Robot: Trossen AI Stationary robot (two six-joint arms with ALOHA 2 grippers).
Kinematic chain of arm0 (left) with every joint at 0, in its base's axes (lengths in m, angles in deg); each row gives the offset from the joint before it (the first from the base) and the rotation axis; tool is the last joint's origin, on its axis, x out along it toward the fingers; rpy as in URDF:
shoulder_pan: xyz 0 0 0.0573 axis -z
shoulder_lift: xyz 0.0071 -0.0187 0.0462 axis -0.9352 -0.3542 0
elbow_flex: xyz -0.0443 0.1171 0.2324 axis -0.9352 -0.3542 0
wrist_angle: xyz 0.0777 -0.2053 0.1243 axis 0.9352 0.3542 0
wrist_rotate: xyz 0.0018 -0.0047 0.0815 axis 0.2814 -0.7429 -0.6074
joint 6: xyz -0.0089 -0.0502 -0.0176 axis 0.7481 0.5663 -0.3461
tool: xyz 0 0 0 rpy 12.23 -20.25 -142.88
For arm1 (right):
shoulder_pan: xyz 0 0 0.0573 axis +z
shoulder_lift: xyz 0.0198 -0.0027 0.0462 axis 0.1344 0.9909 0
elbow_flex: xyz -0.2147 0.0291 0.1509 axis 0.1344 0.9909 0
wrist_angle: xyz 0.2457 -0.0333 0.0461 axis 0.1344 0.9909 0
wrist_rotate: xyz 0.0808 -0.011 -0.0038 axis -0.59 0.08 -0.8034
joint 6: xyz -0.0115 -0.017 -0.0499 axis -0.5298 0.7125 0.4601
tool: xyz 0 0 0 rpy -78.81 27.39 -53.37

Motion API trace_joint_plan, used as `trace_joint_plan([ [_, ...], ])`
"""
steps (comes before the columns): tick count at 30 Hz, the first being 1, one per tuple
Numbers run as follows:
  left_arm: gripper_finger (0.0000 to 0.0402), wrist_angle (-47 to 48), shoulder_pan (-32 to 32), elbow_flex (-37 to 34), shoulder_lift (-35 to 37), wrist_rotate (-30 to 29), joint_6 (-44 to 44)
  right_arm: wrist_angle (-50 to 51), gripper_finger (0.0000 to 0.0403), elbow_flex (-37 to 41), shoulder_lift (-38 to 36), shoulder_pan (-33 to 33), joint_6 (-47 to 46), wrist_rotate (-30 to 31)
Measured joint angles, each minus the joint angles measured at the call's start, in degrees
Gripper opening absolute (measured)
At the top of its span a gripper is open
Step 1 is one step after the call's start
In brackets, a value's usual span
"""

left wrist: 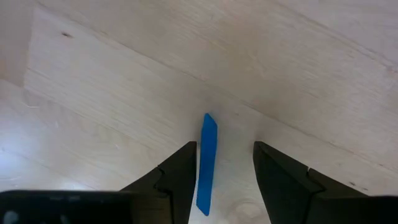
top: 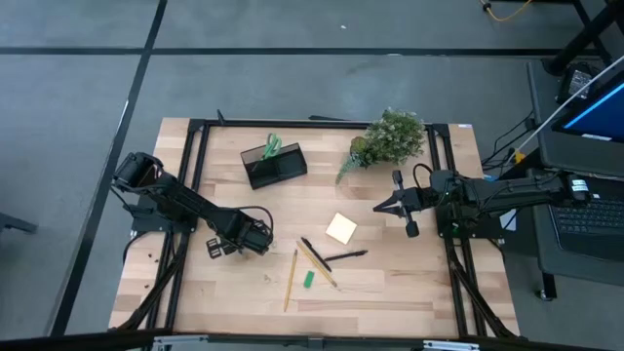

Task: Pick and place office supplies into organizer
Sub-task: Put the dark blue eraser into the desk organizer

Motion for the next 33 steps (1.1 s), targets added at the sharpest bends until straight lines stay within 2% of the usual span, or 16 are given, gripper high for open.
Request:
trace_joint_plan([
  [7, 0.0141, 0.0, 0.0, 0.0, 0.0, 0.4, -0.3, 0.0, 0.0017, 0.0, 0.0, 0.0, 0.0, 0.0],
  [22, 0.0027, 0.1, 2.7, 0.0, 0.0, 3.4, -0.2, 0.0, 0.0017, 0.0, 0.0, 0.0, 0.0, 0.0],
  [28, 0.0022, 1.2, 2.7, 0.1, 0.1, 3.3, -0.7, 0.0, 0.0017, 0.0, 0.0, 0.0, 0.0, 0.0],
  [33, 0.0014, 1.3, 3.3, 0.1, 0.1, 0.2, -2.1, 0.0, 0.0017, 0.0, 0.0, 0.0, 0.0, 0.0],
])
